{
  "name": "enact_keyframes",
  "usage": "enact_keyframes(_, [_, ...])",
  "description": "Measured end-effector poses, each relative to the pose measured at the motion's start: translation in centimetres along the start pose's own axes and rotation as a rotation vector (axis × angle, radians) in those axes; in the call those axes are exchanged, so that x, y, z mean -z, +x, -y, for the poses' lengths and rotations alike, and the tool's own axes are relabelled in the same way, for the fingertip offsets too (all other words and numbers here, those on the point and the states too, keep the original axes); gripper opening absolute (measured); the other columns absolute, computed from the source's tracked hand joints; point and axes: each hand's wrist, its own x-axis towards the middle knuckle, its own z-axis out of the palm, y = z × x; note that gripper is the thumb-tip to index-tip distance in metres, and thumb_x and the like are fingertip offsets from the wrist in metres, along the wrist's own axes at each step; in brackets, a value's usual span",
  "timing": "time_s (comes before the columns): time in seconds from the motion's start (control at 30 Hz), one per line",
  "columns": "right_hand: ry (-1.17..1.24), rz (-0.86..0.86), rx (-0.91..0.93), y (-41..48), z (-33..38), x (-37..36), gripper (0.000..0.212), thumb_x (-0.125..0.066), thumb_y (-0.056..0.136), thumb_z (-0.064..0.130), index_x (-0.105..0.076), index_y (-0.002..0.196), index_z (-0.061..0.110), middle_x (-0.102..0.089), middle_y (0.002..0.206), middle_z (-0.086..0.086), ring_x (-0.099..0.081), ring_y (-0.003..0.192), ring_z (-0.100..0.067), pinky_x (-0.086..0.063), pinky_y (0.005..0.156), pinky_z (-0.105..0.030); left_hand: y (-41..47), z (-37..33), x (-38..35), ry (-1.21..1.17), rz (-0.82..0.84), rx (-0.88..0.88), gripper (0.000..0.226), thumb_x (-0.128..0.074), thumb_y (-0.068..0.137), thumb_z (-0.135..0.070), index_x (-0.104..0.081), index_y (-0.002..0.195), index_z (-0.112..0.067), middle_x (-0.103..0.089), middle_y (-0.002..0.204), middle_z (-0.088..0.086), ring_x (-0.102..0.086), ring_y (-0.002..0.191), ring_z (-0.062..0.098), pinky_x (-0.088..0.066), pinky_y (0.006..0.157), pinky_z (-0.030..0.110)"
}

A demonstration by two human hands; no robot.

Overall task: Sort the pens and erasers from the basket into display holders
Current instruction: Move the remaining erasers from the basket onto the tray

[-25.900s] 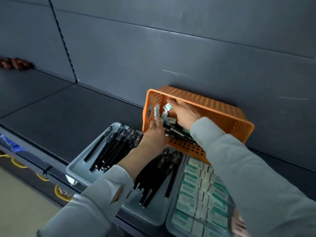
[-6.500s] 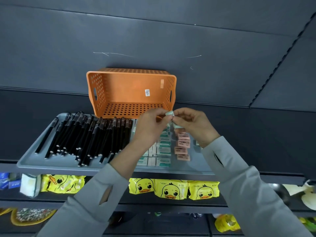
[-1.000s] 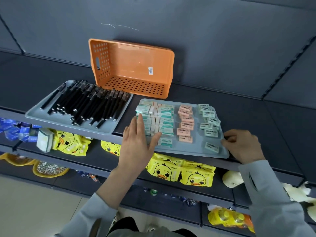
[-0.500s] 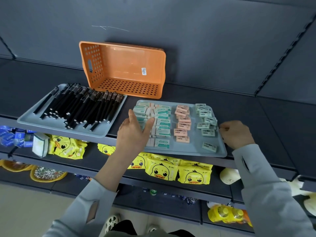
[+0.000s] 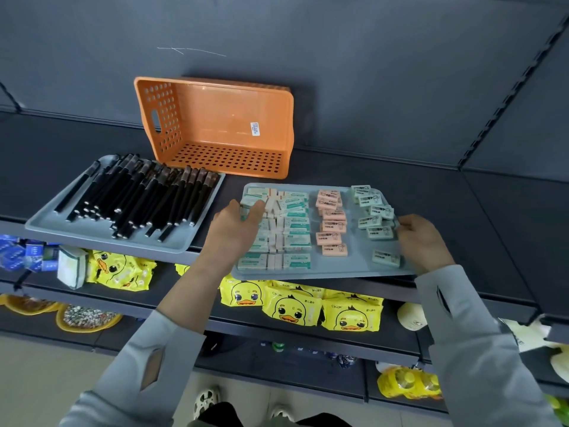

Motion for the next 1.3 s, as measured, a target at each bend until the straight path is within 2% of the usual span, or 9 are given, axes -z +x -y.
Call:
enact_keyframes(0.1, [0.113,-0.024,-0.017,-0.1,-0.4,-0.2,0.031,-0.041,0.096,0.007,-0.058,0.123,0.008,-0.059,0.118,-0.009,-0.052,0.103,-0.021,-0.037,0.082,-0.028,0.4,-0.5,0.5,-0.112,0.029,0.037,0.058,-0.048,0.093,-0.055,-0.056,0.101,0.002,-0.057,0.088,0.014,-0.054,0.083,0.029,-0.043,0.075,0.039])
enact_keyframes(0.2, [0.205,-0.080,-0.007,-0.2,-1.0,-0.7,0.029,-0.040,0.097,0.007,-0.059,0.118,0.011,-0.060,0.113,-0.006,-0.054,0.101,-0.019,-0.040,0.081,-0.029,1.3,-0.5,0.5,-0.198,0.055,0.103,0.076,-0.048,0.070,-0.073,-0.061,0.100,-0.004,-0.066,0.101,0.019,-0.065,0.092,0.034,-0.053,0.087,0.049])
enact_keyframes(0.4, [0.338,-0.101,-0.009,-0.3,-1.0,-1.3,0.028,-0.040,0.096,0.009,-0.059,0.113,0.018,-0.064,0.112,-0.004,-0.059,0.099,-0.019,-0.049,0.083,-0.033,2.0,-0.6,-0.9,-0.312,0.061,0.138,0.029,-0.040,0.099,-0.051,-0.047,0.083,-0.027,-0.054,0.084,-0.008,-0.051,0.075,0.007,-0.046,0.080,0.034])
enact_keyframes(0.53, [0.487,-0.104,-0.039,-0.3,-0.6,-1.2,0.020,-0.041,0.098,0.012,-0.059,0.106,0.018,-0.063,0.108,-0.002,-0.056,0.091,-0.014,-0.041,0.063,-0.024,1.8,-0.4,-0.8,-0.335,0.054,0.087,0.038,-0.035,0.099,-0.054,-0.053,0.117,-0.026,-0.064,0.108,-0.003,-0.061,0.097,0.013,-0.052,0.086,0.036])
enact_keyframes(0.63, [0.521,-0.089,-0.059,-0.8,0.3,-0.5,0.017,-0.039,0.102,0.023,-0.054,0.108,0.017,-0.056,0.109,-0.002,-0.052,0.090,-0.012,-0.037,0.064,-0.021,1.8,-0.2,-0.8,-0.339,0.039,0.059,0.030,-0.034,0.100,-0.051,-0.052,0.110,-0.030,-0.064,0.101,-0.006,-0.062,0.098,0.017,-0.052,0.092,0.045])
enact_keyframes(0.8, [0.539,-0.069,-0.085,-2.7,1.2,0.2,0.047,-0.032,0.103,0.043,-0.040,0.140,0.014,-0.041,0.110,0.006,-0.038,0.101,-0.010,-0.027,0.088,-0.025,1.0,0.5,-0.9,-0.377,0.053,0.043,0.031,-0.034,0.100,-0.050,-0.056,0.112,-0.031,-0.066,0.105,-0.005,-0.063,0.097,0.013,-0.054,0.084,0.038])
enact_keyframes(0.97, [0.565,-0.103,-0.090,-5.2,0.7,-0.5,0.034,-0.039,0.098,0.053,-0.058,0.104,0.025,-0.063,0.098,0.012,-0.059,0.089,-0.004,-0.041,0.079,-0.028,-0.2,1.6,-0.1,-0.411,0.032,0.041,0.029,-0.037,0.097,-0.058,-0.057,0.085,-0.042,-0.066,0.093,-0.010,-0.063,0.090,0.010,-0.053,0.082,0.038])
enact_keyframes(1.17, [0.530,-0.219,-0.022,-10.3,-0.1,-2.6,0.034,-0.045,0.097,0.052,-0.064,0.104,0.024,-0.070,0.098,0.007,-0.066,0.091,-0.009,-0.050,0.077,-0.028,-1.7,4.0,1.8,-0.472,0.081,0.047,0.033,-0.040,0.092,-0.065,-0.055,0.104,-0.038,-0.067,0.106,-0.006,-0.064,0.094,0.012,-0.054,0.078,0.036])
enact_keyframes(1.3, [0.544,-0.319,-0.036,-15.6,-0.4,-5.0,0.029,-0.049,0.096,0.048,-0.063,0.108,0.025,-0.069,0.095,0.012,-0.065,0.083,0.005,-0.050,0.069,-0.016,-2.9,6.7,3.8,-0.436,0.135,-0.014,0.035,-0.041,0.092,-0.063,-0.054,0.110,-0.035,-0.063,0.111,-0.009,-0.060,0.107,0.016,-0.050,0.095,0.043])
